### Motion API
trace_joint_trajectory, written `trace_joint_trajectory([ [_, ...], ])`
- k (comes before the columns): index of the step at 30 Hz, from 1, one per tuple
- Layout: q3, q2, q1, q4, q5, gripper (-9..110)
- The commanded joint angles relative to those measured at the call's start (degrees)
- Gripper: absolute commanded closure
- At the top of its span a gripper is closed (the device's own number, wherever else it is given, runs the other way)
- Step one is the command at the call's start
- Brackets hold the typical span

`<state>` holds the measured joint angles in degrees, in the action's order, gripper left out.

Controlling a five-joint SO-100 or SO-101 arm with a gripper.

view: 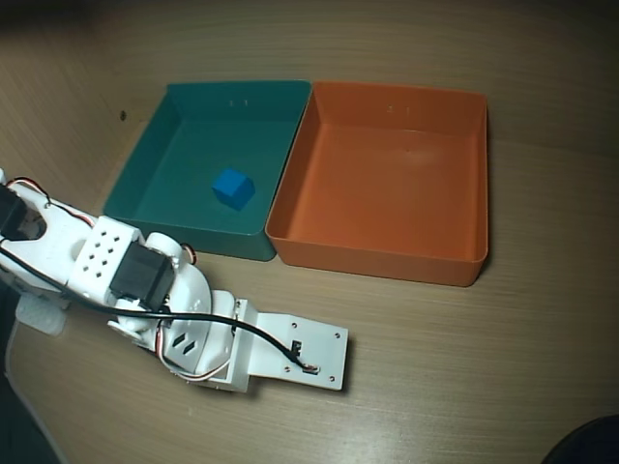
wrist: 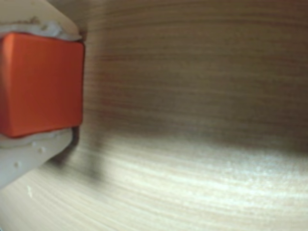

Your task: Grasp a cube and put it in the box.

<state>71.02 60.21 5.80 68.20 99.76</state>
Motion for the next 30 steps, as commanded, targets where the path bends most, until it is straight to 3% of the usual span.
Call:
trace_joint_trajectory([
  [1,-2.5,1.8,-0.2,-0.2,-0.5,105],
  [8,-3.3,4.0,0.4,-1.0,-0.5,108],
  [22,-3.3,28.7,-0.7,-1.1,-0.5,107],
  [30,-3.3,33.6,-7.2,-1.1,-0.5,107],
])
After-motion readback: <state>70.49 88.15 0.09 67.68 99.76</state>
